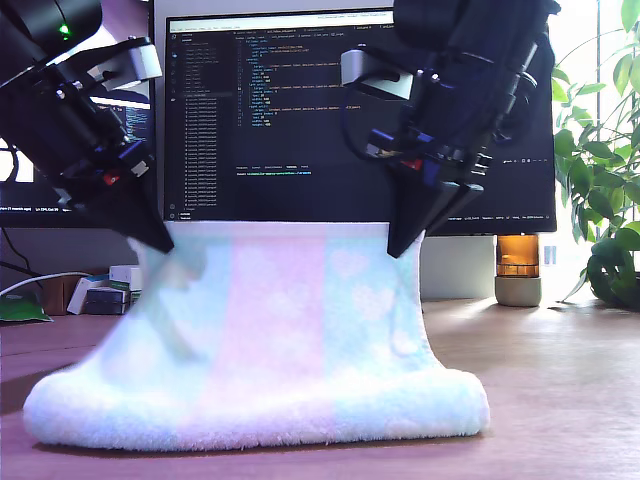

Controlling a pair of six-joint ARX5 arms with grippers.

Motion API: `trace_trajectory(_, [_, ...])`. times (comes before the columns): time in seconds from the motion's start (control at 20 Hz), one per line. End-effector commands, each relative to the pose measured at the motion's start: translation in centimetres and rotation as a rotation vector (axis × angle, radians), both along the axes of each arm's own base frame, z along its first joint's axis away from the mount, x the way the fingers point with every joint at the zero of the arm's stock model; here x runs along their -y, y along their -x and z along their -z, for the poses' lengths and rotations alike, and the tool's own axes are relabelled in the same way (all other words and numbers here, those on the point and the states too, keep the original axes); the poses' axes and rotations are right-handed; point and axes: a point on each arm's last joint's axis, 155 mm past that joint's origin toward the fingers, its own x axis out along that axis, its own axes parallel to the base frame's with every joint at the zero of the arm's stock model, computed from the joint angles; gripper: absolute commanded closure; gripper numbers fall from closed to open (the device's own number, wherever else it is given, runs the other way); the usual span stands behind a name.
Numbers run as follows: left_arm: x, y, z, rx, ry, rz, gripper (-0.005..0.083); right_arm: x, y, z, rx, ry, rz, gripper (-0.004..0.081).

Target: Fold the tea towel to a neat square and place it to the right

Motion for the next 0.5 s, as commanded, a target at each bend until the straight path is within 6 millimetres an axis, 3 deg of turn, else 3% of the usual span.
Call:
trace_trajectory(0.0, [-1.6,-0.7,0.8,0.000,-0.020,-0.044,0.0795,1.6,-0.7,1.1,-0.021,0.043,0.039,0.0783])
trace_trajectory(0.45, [-1.9,-1.9,0.4,0.024,0.024,-0.047,0.0795,3.6,-2.0,1.3,0.024,0.132,0.080,0.0783])
